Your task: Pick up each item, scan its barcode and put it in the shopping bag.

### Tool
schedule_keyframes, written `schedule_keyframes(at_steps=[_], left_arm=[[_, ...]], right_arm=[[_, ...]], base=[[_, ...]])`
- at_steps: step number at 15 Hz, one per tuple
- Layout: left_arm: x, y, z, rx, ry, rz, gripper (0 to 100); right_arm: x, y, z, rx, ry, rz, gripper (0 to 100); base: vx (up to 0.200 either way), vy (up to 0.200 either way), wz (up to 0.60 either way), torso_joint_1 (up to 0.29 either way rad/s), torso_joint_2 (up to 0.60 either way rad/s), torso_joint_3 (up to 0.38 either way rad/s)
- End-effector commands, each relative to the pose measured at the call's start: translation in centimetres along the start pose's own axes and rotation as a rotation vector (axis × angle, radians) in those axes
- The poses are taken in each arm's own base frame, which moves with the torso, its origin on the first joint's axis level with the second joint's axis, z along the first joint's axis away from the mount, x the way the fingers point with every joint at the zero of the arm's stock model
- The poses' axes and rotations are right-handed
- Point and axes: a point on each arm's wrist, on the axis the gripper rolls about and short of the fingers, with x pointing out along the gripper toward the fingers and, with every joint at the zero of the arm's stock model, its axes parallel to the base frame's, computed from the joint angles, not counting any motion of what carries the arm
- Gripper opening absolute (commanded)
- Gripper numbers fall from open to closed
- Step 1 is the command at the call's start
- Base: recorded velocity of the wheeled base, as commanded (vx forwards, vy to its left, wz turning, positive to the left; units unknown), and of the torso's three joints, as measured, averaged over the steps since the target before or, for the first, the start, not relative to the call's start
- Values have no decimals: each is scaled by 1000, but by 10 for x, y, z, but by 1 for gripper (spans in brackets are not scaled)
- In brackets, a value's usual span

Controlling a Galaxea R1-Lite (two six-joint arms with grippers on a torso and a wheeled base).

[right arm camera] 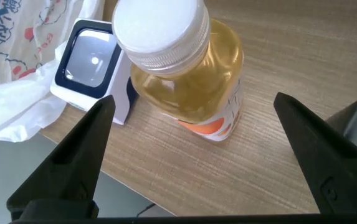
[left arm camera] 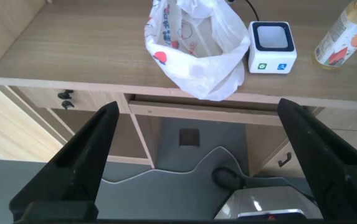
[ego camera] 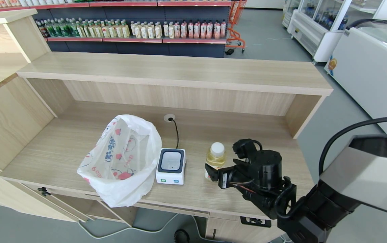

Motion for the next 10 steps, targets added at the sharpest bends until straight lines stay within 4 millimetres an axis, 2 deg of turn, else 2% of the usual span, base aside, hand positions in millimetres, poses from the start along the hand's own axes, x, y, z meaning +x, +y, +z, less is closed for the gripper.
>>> schedule_keyframes(at_steps=[1,10], left_arm=[[0,0,0,0,0,-1,100],[0,0,0,0,0,-1,100]], right_arm=[[11,3,-7,-4,9,3,100],[47,12,-19,-7,-17,14,100]], base=[[0,0,0,0,0,0],[0,0,0,0,0,0]])
